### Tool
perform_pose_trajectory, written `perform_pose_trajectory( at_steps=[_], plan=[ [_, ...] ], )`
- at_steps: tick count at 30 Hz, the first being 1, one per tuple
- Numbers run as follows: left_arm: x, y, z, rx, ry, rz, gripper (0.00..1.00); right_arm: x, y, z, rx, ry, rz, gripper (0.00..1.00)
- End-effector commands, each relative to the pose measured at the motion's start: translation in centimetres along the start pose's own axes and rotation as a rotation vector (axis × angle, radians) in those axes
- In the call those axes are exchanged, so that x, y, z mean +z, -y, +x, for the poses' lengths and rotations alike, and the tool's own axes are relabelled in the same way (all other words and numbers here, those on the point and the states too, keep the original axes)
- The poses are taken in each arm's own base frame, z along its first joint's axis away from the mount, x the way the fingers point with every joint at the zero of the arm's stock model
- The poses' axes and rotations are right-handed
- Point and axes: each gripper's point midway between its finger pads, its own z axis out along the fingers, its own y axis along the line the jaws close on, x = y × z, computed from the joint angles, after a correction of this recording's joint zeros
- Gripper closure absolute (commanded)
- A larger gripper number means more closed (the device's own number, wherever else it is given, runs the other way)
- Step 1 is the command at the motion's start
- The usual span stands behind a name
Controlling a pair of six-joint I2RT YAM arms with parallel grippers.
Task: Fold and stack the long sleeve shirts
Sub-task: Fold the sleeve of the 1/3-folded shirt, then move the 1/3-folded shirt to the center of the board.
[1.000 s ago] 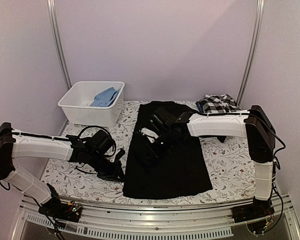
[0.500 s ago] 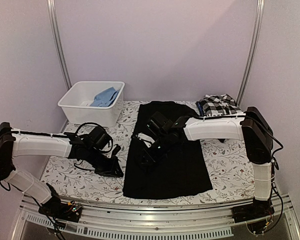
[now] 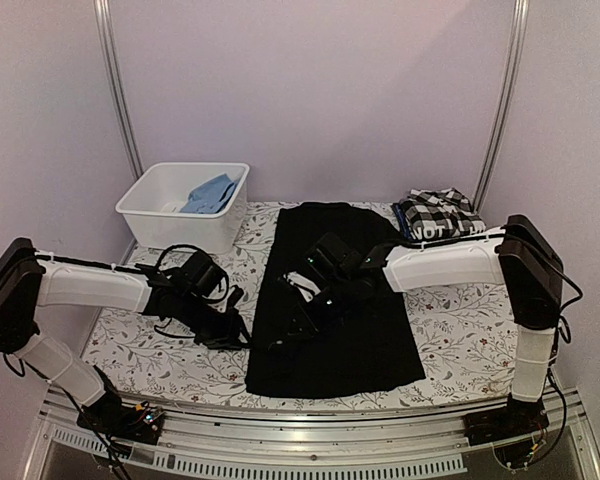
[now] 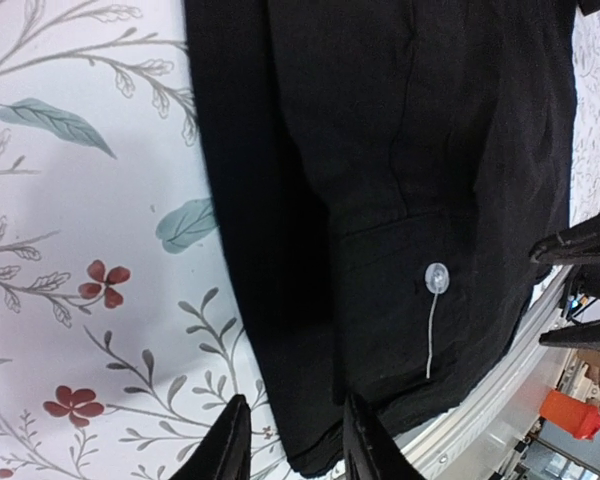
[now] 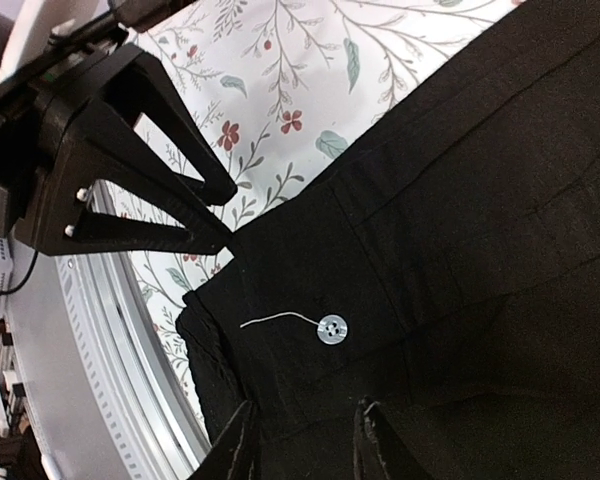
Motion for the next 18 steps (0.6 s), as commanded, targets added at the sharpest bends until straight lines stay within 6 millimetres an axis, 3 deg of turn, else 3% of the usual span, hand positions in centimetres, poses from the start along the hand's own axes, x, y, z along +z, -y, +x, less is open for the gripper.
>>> perform_pose_trajectory(
  at_steps=[1,6,10,18],
  plan=[
    [-0.1,0.9,-1.7,-0.009,0.046,0.033,0.68,-1.7,-0.9,-2.0,0.025,0.114,-0.014,0.73],
    [-0.4,0.9,-2.1,-0.031,0.066,0.031,0.67,-0.3,-2.6,-1.8,0.029,0.130,-0.046,0.82],
    [-0.8,1.0,-2.1,-0.047,0.078,0.039,0.67,1.3,-2.7,-1.0,0.037,0.113,-0.037,0.86],
    [-0.4,0.8,-1.6,-0.079,0.058,0.053,0.54,4.3,-1.7,3.1,0.074,0.028,-0.024,0.87]
  ],
)
